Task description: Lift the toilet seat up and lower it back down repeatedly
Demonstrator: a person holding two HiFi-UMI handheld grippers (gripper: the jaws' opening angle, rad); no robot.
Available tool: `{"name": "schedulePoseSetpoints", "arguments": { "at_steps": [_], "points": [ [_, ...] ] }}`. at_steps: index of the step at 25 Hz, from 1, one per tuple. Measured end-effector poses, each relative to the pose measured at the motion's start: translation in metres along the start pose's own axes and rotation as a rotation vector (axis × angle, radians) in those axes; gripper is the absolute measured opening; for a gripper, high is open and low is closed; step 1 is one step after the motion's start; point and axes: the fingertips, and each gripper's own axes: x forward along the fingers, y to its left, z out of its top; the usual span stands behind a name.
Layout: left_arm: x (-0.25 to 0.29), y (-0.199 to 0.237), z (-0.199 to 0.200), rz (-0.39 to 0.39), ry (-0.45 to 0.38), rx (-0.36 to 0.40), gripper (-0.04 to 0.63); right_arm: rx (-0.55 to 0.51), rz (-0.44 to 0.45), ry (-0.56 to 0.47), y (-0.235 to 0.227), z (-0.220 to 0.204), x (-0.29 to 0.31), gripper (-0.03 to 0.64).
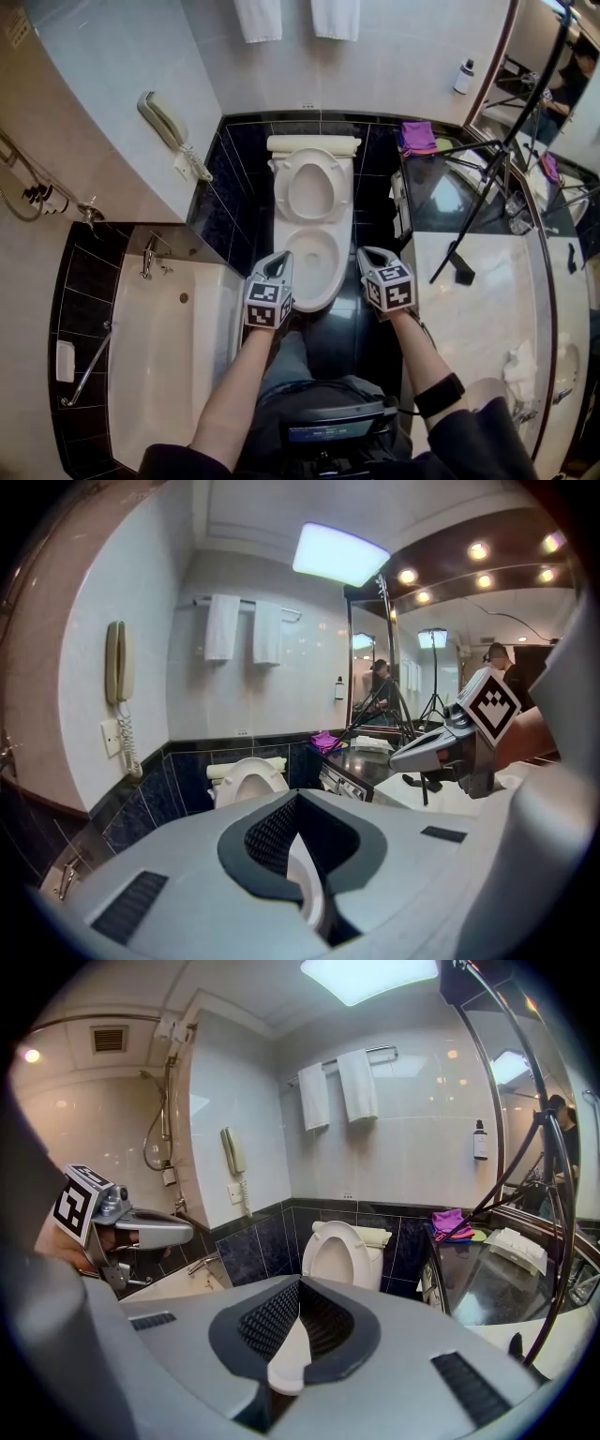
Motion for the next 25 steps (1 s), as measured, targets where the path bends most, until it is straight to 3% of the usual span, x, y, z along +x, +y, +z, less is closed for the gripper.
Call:
{"name": "schedulePoseSetpoints", "arguments": {
  "at_steps": [4, 10, 16, 25],
  "points": [
    [0.008, 0.004, -0.005, -0.001, 0.014, -0.005, -0.009, -0.01, -0.012, 0.011, -0.005, -0.003, 0.009, 0.017],
    [0.035, 0.017, -0.014, -0.021, 0.043, -0.017, -0.009, -0.107, -0.061, 0.052, -0.02, -0.004, 0.042, 0.02],
    [0.086, 0.043, -0.022, -0.059, 0.067, -0.018, -0.009, -0.172, -0.076, 0.088, -0.035, 0.023, 0.099, 0.075],
    [0.185, 0.096, -0.031, -0.111, 0.101, -0.04, -0.009, -0.402, -0.099, 0.145, -0.08, 0.064, 0.22, 0.163]
  ]
}}
